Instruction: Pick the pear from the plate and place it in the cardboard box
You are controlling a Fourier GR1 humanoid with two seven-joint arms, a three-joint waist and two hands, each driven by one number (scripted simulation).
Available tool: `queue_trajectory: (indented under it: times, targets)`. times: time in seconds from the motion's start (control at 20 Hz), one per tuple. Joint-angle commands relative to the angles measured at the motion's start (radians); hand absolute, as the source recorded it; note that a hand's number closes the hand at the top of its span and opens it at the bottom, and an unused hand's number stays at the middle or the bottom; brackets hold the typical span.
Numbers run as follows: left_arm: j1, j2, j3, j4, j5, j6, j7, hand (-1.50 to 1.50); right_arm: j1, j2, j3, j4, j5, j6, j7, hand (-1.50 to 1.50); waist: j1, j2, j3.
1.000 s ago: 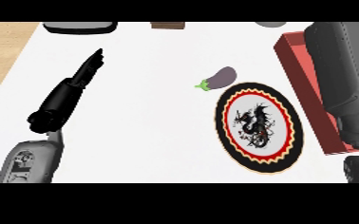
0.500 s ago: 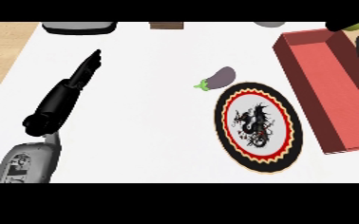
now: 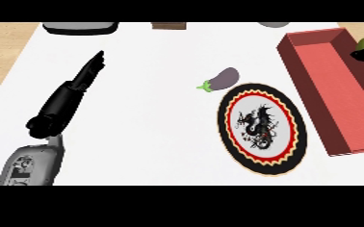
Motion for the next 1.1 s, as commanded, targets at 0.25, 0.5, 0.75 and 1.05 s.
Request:
queue_trajectory:
  times: [0.25, 0.5, 0.75, 1.05]
  targets:
    - [-0.007, 0.006, 0.002, -0.007, -0.004, -0.014, 0.019, 0.00, 0.044, -0.067, -0.043, 0.022, -0.120, 0.149, -0.258, -1.50, 0.000, -0.002, 0.000]
    - [0.040, 0.000, 0.014, -0.004, 0.012, -0.015, -0.009, 0.00, 0.029, 0.005, -0.191, -0.105, -0.271, -0.095, -0.360, -1.50, -0.010, -0.011, 0.001]
    - [-0.001, 0.010, 0.029, -0.003, 0.006, -0.003, 0.019, 0.00, 0.017, 0.037, -0.463, -0.132, -0.526, -0.236, -0.411, -1.50, -0.026, -0.008, 0.005]
    - [0.009, 0.002, 0.026, 0.034, 0.003, -0.006, -0.036, 0.00, 0.137, -0.053, -0.605, -0.110, -0.665, -0.237, -0.500, -1.50, -0.015, 0.001, 0.001]
